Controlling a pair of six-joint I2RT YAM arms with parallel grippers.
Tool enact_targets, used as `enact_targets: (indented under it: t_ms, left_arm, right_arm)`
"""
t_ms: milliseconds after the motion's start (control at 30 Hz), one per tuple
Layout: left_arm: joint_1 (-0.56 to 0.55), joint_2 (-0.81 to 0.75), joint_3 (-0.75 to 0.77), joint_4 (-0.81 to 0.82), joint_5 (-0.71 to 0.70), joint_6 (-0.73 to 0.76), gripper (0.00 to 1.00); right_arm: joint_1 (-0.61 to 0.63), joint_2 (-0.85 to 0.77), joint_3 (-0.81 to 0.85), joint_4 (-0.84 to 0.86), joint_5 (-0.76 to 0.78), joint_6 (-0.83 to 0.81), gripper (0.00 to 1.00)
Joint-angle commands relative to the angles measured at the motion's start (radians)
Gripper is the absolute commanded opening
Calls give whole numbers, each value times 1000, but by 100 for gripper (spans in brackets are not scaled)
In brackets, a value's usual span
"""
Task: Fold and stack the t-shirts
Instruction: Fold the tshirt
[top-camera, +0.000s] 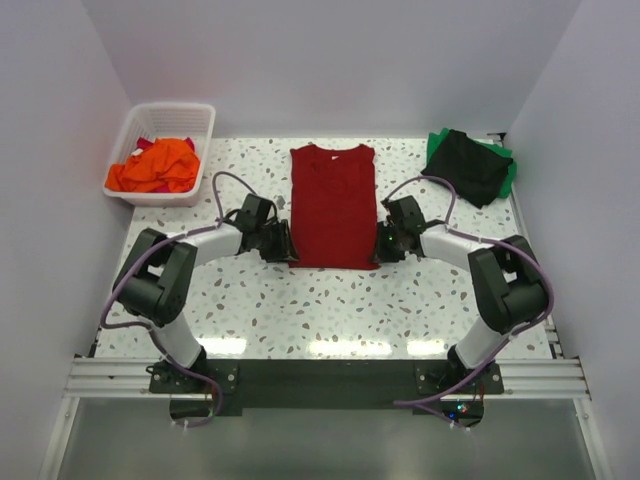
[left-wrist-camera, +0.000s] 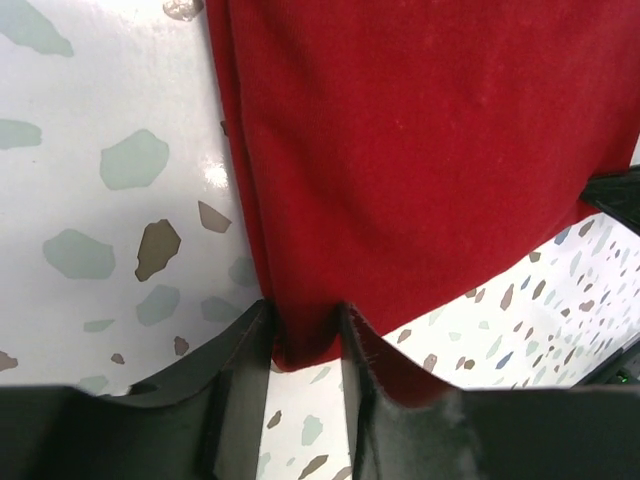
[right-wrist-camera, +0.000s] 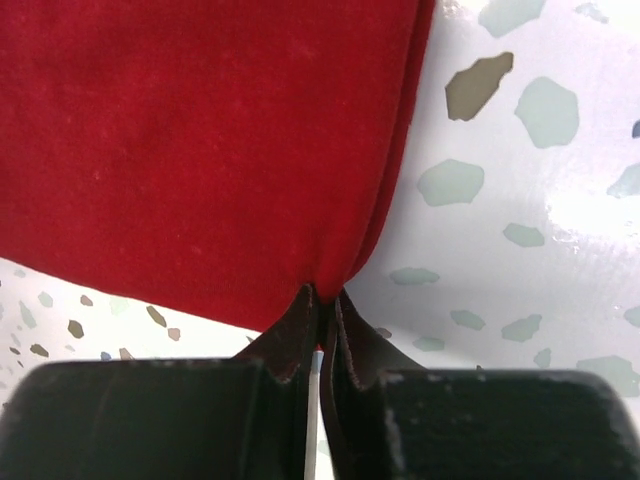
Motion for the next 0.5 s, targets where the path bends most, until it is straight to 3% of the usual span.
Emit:
enact_targets:
  t_ms: [0, 33, 100, 467]
  left_arm:
    - [4, 29, 34, -33, -11, 16, 28]
    - [6, 33, 37, -45, -15, 18, 15]
    - [6, 44, 43, -54, -14, 27, 0]
    - [4, -35, 2, -74, -51, 38, 0]
  right_arm:
    - [-1, 35, 20, -30, -26, -18, 0]
    - [1, 36, 21, -35, -26, -20, 0]
    - [1, 40, 26, -38, -28, -23, 0]
    - [1, -67, -23, -91, -29, -32, 0]
